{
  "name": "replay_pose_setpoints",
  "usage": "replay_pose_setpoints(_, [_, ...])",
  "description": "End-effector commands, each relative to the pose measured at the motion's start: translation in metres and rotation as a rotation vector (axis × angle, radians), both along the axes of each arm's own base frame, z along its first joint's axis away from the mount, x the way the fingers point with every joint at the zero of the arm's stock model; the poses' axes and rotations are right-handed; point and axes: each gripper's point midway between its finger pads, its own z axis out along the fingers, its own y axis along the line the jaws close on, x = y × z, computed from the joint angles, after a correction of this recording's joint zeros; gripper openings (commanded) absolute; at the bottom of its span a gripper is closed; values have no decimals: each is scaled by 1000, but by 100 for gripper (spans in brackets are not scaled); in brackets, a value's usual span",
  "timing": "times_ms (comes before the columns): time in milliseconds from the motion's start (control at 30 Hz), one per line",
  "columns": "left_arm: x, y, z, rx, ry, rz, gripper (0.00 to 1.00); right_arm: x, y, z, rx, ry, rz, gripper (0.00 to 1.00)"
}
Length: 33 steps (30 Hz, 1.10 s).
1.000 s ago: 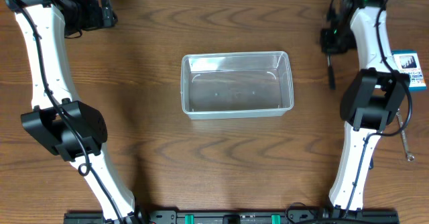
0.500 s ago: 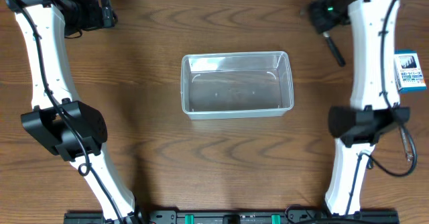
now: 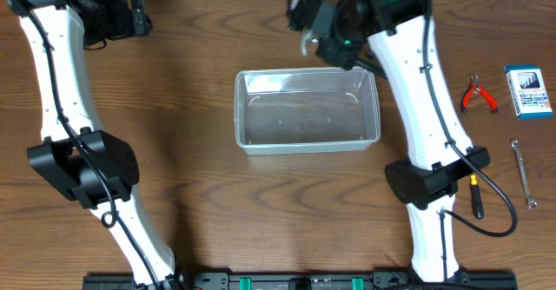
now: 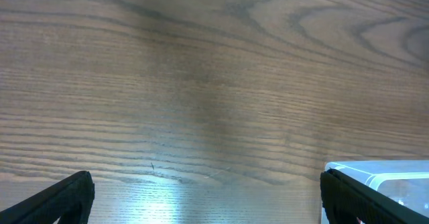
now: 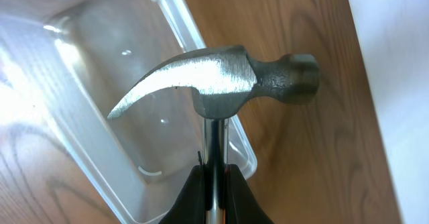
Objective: Pack container
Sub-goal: 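Lift the hammer and carry it left over the clear container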
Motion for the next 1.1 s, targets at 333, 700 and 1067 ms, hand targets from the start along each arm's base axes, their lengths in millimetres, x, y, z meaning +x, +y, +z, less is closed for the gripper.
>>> replay_pose_setpoints(333, [1, 1, 8, -4, -20, 2, 98, -16, 26, -11, 9, 45, 166, 1])
replay_pose_setpoints(700, [1, 1, 8, -4, -20, 2, 98, -8, 32, -65, -48, 155, 211, 1])
replay_pose_setpoints(1067, [1, 1, 8, -4, -20, 2, 98, -19, 39, -96, -26, 260, 254, 1])
